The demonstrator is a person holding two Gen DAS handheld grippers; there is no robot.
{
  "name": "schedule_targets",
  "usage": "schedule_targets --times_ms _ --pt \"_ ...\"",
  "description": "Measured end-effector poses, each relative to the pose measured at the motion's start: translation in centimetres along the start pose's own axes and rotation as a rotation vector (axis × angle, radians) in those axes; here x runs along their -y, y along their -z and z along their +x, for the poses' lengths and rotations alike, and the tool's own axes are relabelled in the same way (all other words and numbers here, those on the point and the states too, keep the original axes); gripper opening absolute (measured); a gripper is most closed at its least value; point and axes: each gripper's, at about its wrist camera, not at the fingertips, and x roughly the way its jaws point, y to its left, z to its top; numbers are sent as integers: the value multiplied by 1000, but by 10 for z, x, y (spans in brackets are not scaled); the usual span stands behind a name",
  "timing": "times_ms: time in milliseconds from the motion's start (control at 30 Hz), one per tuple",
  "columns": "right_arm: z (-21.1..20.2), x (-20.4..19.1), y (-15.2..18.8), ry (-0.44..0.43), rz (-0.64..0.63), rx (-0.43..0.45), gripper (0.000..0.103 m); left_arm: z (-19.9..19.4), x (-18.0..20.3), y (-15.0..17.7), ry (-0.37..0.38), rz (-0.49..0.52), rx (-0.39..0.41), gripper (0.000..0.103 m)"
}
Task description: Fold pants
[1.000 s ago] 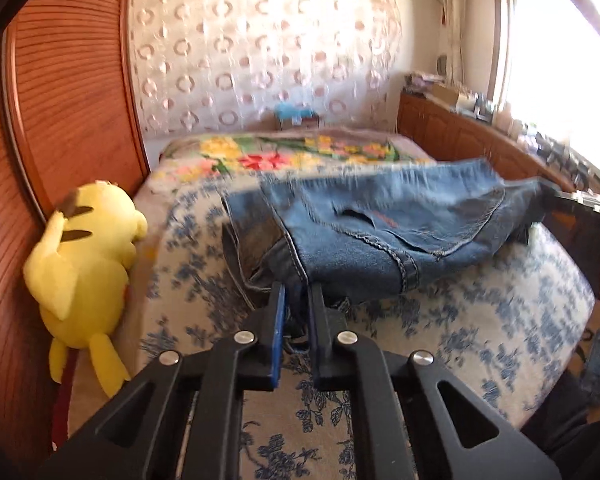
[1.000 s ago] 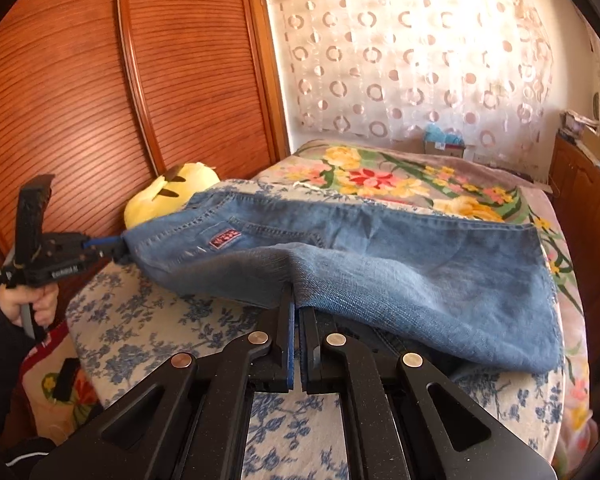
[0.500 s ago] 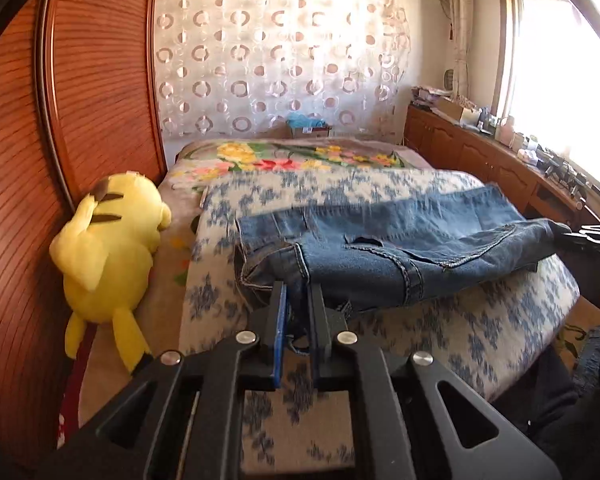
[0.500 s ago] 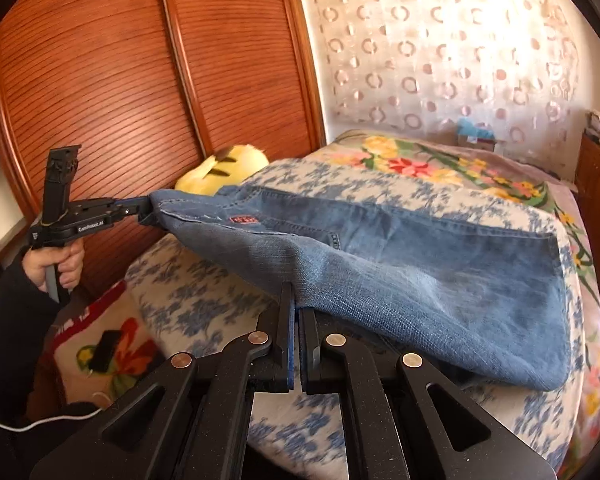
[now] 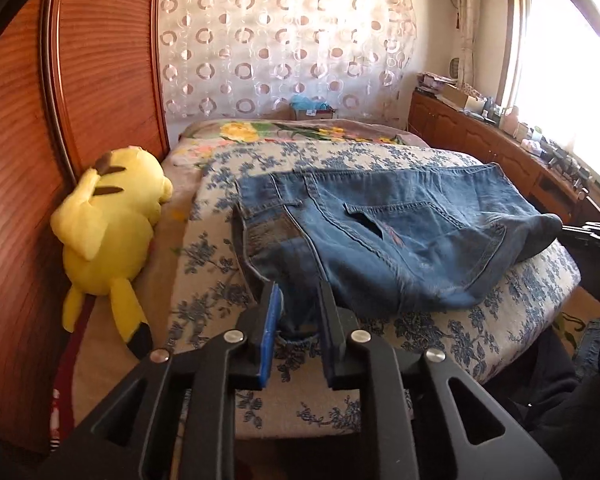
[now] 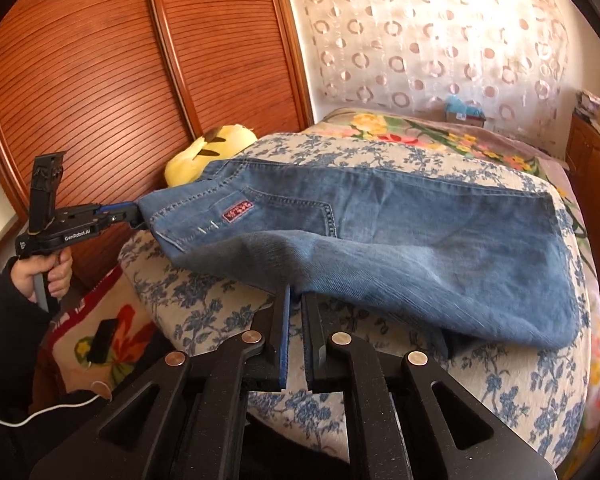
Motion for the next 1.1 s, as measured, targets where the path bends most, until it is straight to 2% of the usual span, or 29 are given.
schedule_targets --times_ms 67,200,300,433,533,767,900,1100 --pt "-8 1 1 12 -3 11 6 -7 0 -4 2 1 17 24" --pt "-23 10 2 42 13 43 13 -18 2 -15 1 18 56 45" --pt "-28 23 1 83 32 63 22 -14 11 -25 10 42 65 50" --pt "-27 44 4 135 54 77 32 -3 26 -35 46 63 71 65" --pt "-23 62 8 179 78 79 35 10 37 -42 93 52 62 67" --pt "-23 100 27 262 138 91 36 37 71 -50 137 80 54 68" --pt "-22 115 33 287 159 92 36 55 89 -55 207 71 44 68" --pt "-7 133 44 318 184 56 36 79 125 -58 229 118 20 68"
